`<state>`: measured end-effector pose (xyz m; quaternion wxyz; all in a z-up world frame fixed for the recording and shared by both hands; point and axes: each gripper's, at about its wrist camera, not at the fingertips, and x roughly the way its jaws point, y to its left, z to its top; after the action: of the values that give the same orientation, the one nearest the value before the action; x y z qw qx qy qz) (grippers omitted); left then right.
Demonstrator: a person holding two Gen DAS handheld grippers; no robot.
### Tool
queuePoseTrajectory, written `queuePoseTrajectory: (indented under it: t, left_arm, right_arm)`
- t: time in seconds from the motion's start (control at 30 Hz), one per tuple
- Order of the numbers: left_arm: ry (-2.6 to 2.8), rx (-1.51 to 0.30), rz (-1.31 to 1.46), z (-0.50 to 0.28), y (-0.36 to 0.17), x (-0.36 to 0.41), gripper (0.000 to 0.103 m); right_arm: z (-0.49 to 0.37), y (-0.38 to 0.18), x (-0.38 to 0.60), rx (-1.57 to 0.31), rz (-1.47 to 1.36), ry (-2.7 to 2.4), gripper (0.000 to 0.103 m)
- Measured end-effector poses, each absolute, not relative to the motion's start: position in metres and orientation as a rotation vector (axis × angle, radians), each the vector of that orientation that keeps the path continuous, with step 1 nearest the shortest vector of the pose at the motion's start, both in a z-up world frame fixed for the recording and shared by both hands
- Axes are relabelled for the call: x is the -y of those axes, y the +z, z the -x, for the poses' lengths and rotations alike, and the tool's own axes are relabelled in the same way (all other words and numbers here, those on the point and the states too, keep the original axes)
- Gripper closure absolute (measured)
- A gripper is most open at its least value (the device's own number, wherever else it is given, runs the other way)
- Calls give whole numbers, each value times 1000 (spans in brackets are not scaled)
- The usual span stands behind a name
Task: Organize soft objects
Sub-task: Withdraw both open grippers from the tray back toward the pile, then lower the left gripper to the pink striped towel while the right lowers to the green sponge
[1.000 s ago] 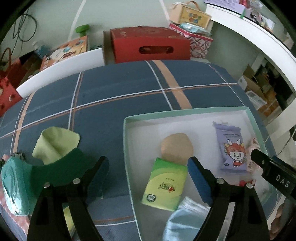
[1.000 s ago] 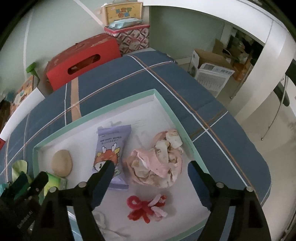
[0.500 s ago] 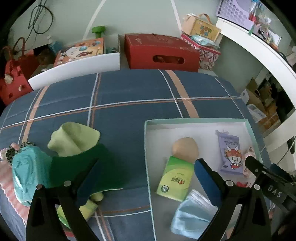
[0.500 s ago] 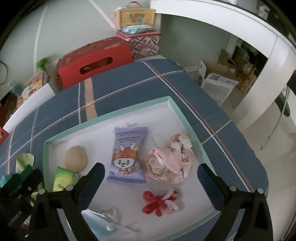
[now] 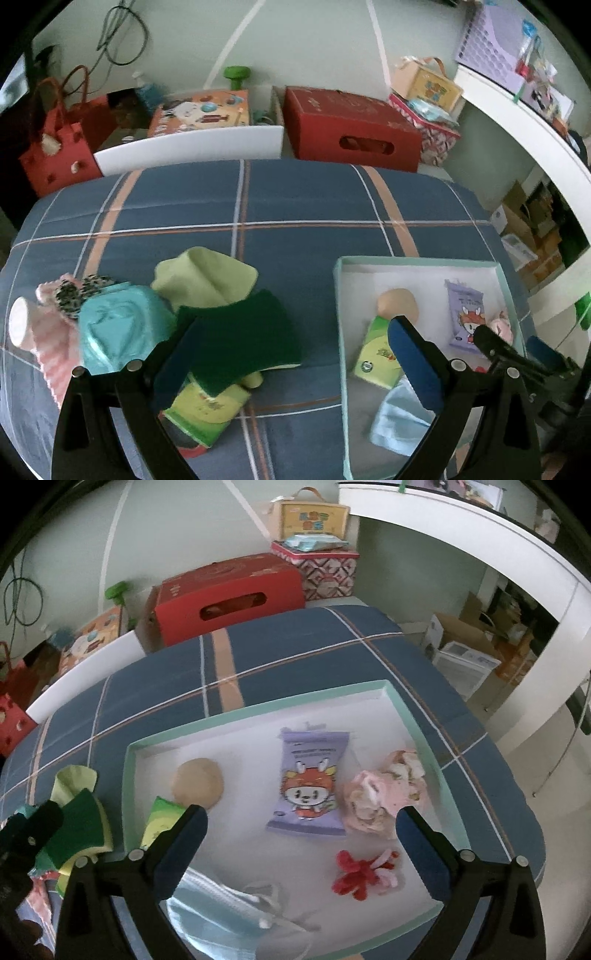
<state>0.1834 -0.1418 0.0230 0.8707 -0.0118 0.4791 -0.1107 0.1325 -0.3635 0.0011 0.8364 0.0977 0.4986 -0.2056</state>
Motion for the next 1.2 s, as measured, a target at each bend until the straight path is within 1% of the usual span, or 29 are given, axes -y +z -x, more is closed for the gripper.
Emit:
queuePoseTrajectory:
  t: [0.4, 0.67, 1.2]
  left_arm:
    - [-121, -943, 55, -174, 49, 84, 3]
    - [5, -951, 81, -167, 45, 32, 3]
    - [182, -970, 254, -141, 30, -68, 3]
  right_arm:
    - [-141, 11, 326, -1020, -193, -335, 0]
    - [-152, 7, 276, -1048, -164, -203, 0]
    - [-161, 2, 205, -1073, -150, -69, 0]
